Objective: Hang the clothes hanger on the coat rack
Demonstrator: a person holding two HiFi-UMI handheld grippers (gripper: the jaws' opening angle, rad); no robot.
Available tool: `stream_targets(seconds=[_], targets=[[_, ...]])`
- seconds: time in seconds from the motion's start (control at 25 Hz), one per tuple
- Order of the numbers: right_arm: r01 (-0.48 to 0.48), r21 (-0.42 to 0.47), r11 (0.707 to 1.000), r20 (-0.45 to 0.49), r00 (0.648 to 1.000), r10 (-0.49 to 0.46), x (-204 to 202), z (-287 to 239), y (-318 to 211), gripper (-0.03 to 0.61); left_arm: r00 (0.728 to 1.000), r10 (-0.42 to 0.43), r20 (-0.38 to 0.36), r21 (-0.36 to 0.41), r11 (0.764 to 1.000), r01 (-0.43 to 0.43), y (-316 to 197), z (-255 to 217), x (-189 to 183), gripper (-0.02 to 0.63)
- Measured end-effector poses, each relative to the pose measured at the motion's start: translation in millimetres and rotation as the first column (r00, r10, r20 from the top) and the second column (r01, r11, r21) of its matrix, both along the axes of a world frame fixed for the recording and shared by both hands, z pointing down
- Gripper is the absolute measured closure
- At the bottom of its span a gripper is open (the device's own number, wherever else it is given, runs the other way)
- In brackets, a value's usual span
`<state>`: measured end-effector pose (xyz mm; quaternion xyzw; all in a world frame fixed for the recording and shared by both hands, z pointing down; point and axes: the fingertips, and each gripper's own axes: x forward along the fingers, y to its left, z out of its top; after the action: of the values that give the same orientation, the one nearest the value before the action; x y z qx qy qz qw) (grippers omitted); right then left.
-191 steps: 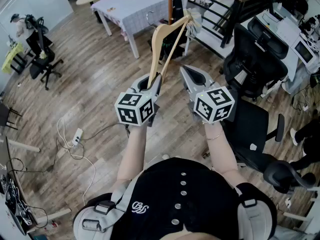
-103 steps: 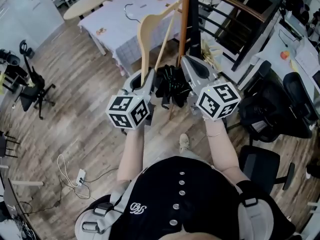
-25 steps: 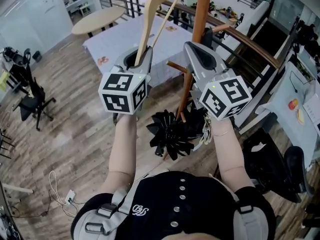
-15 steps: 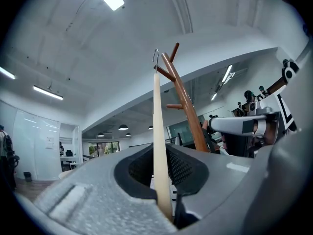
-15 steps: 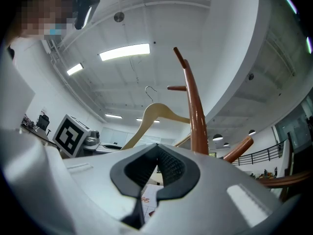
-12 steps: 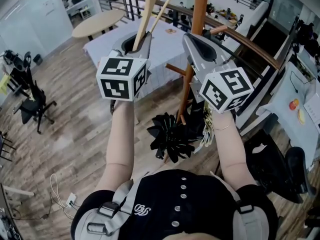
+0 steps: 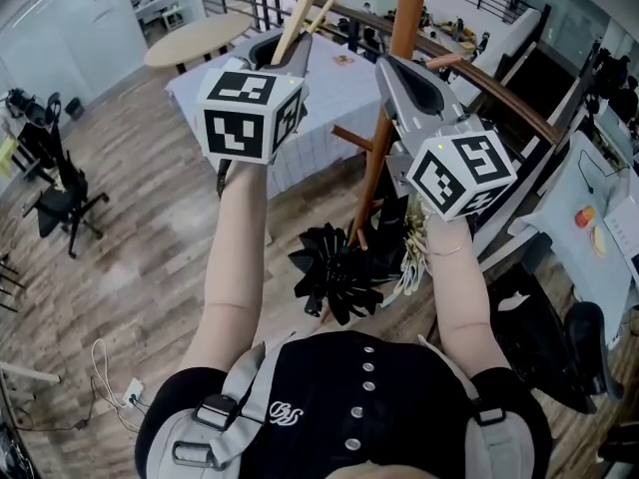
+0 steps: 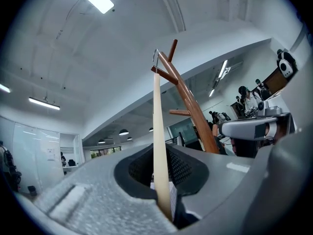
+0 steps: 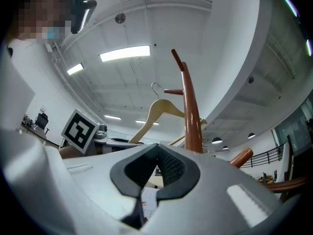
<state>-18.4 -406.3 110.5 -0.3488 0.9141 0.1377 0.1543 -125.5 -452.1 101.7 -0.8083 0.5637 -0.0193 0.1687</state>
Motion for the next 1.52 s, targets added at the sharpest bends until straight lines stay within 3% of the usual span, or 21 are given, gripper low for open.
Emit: stream_targets(seconds=[0.48,1.08,1.52], targets=[[0.003,0.007,1.0,0.005,1.0,-0.003,4,2,-6,0.578,0.999,0.018,0.036,-0.013,1.0,-0.018,-18,-8,10,0.578],[-0.019,-0.025,1.0,0.005,1.0,0.019,19,20,-6,0.578,0.998,0.027,0.061,-0.07,0.997,-0.023,-24,16,24,0.577],[-0.032,-0.079,0.996,0.023,0.999,0.034,26,40,-5,0.578,0.999,0.032,0.039,-0.013,0.999,-0.032,-6,18,37,0.554]])
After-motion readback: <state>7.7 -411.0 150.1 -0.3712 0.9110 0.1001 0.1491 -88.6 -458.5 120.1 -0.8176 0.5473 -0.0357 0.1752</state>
